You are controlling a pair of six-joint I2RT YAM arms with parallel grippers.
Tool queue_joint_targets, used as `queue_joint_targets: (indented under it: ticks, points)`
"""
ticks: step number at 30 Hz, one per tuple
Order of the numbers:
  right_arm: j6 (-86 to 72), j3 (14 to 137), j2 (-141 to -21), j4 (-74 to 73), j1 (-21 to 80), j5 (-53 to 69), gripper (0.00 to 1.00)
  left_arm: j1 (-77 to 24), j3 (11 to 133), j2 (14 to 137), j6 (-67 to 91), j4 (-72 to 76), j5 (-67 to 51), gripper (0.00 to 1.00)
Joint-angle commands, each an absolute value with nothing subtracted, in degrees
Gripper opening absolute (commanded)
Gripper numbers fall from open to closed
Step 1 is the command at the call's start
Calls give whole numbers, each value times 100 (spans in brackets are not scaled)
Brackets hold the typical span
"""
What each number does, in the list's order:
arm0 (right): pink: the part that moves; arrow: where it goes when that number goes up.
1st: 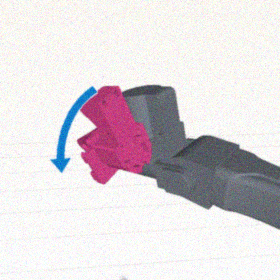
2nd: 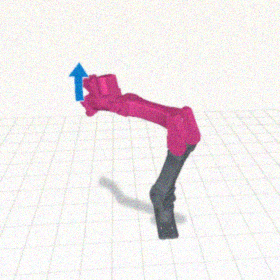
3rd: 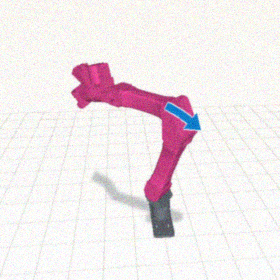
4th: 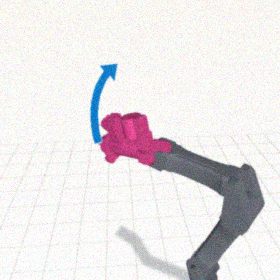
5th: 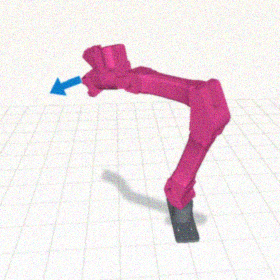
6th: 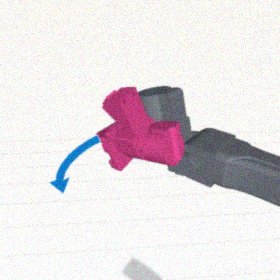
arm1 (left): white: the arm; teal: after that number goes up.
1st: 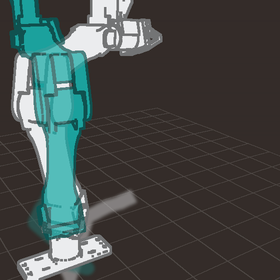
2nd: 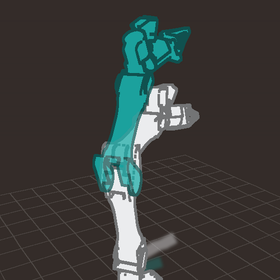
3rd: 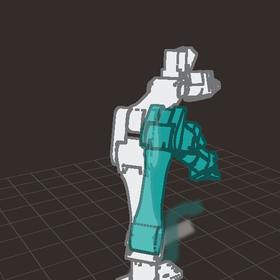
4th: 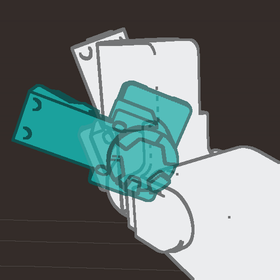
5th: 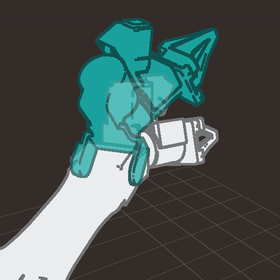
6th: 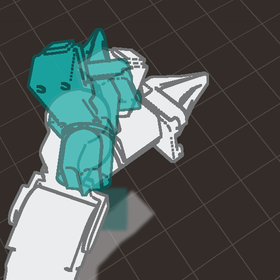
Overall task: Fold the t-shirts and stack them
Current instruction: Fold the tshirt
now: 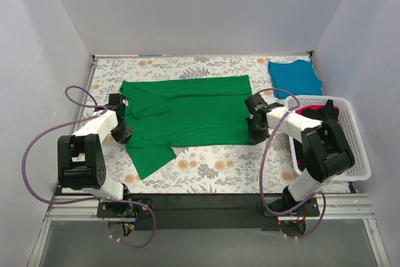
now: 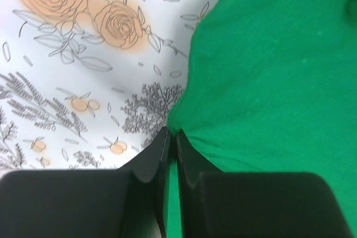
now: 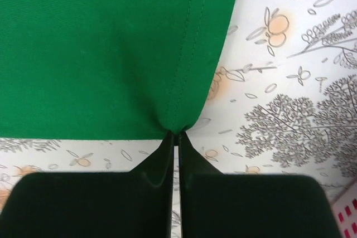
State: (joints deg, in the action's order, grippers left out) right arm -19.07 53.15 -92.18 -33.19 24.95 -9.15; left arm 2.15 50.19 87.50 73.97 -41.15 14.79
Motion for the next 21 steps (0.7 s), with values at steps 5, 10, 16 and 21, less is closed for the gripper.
queue_joint_targets:
  ticks: [5, 10, 16, 21]
  points:
    - [-1257, 5676, -8833, -4658, 2321, -1116, 1, 237, 5659, 8262, 7330, -4869, 1433, 0]
    - [-1064, 6520, -9149, -4939, 2101, -871, 1, 272, 6116, 8507, 7304, -5019, 1275, 0]
    - [-862, 7802, -9808, -5308, 1960, -660, 1, 281, 6863, 8981, 7277, -5142, 1099, 0]
    - [-835, 8410, -10326, -5361, 1863, -545, 1, 290, 7373, 9342, 7286, -5081, 1064, 0]
